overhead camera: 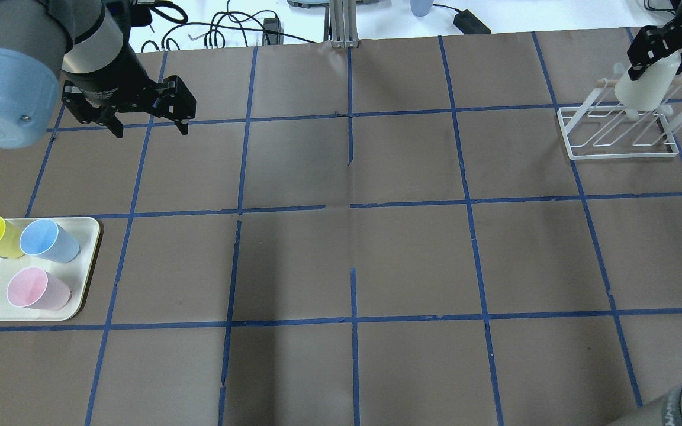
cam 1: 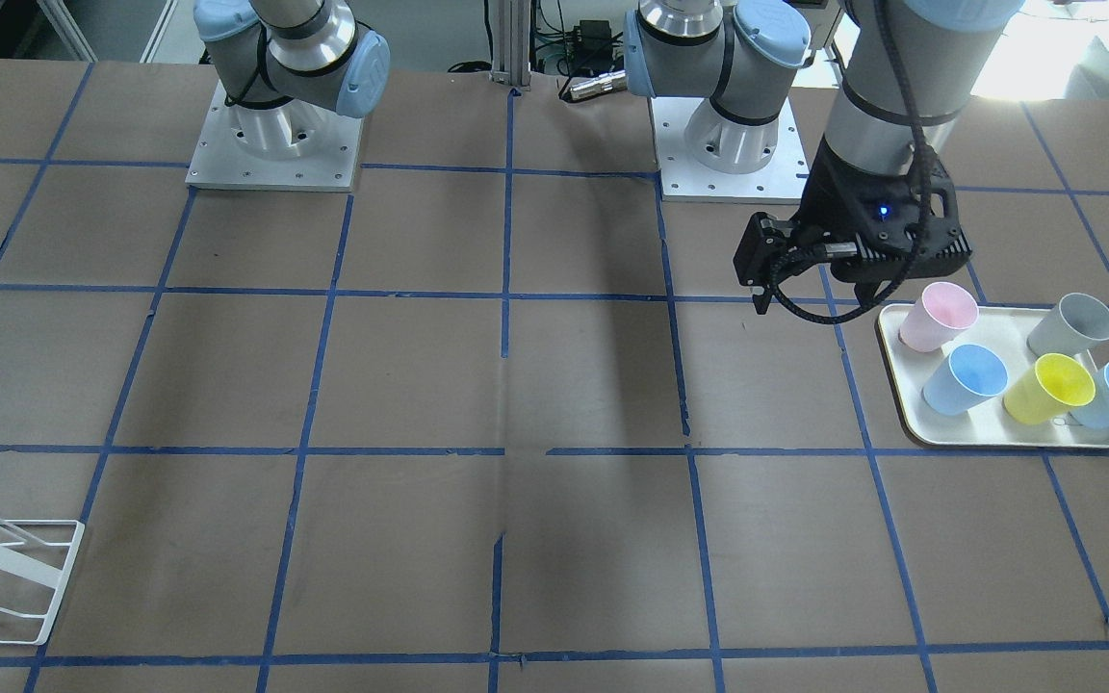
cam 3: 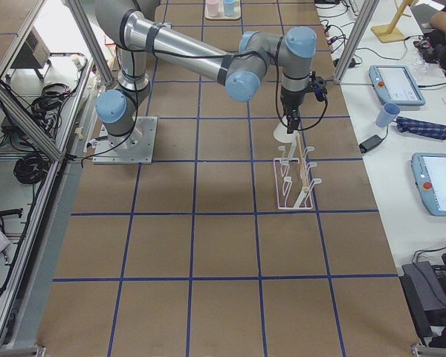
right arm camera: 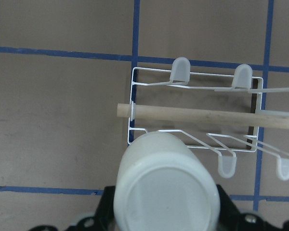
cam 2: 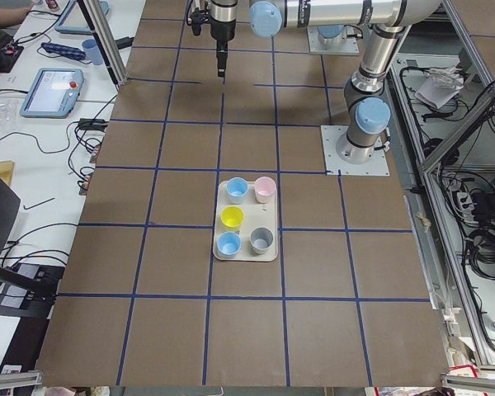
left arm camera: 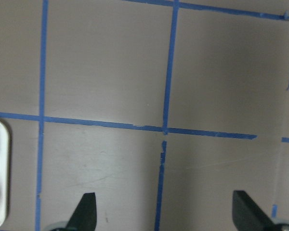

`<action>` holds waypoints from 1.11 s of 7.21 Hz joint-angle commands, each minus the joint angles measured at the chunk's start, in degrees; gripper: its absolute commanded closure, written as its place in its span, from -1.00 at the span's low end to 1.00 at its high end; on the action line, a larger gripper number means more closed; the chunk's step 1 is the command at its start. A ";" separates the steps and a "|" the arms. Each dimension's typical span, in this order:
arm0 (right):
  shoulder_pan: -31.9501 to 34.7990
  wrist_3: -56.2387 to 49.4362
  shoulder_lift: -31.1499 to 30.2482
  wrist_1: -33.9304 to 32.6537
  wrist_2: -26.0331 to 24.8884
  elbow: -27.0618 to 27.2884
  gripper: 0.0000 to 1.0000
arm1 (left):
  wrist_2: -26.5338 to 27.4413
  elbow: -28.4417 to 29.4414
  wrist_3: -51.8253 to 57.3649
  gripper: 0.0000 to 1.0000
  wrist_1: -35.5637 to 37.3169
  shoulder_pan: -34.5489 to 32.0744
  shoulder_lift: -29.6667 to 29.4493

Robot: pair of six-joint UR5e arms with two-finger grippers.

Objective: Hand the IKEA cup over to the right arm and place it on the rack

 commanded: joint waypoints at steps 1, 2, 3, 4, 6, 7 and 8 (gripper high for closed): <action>-0.85 -1.98 2.53 -2.30 0.84 0.01 0.39 | -0.15 -0.18 0.87 -1.00 -0.99 0.13 0.47; -0.85 -1.98 2.89 -2.32 1.01 0.01 0.39 | -1.72 1.90 2.01 -1.00 -5.09 1.44 1.08; -0.85 -2.16 3.68 -2.32 1.62 0.36 0.39 | -5.30 6.10 2.11 -1.00 -10.70 2.59 0.39; -0.85 -2.33 4.21 -3.10 1.63 1.40 0.39 | -5.51 7.79 2.54 -1.00 -13.97 2.60 -0.31; -0.85 -2.42 4.39 -5.04 1.63 2.29 0.35 | -7.00 7.64 2.90 -1.00 -14.71 2.34 0.20; -0.85 -2.42 4.47 -5.04 1.54 2.47 0.05 | -7.79 7.03 5.08 -1.00 -14.36 2.69 0.47; -0.85 -2.60 4.47 -5.04 1.45 2.47 -0.40 | -7.71 6.76 5.88 -1.00 -14.36 2.60 0.65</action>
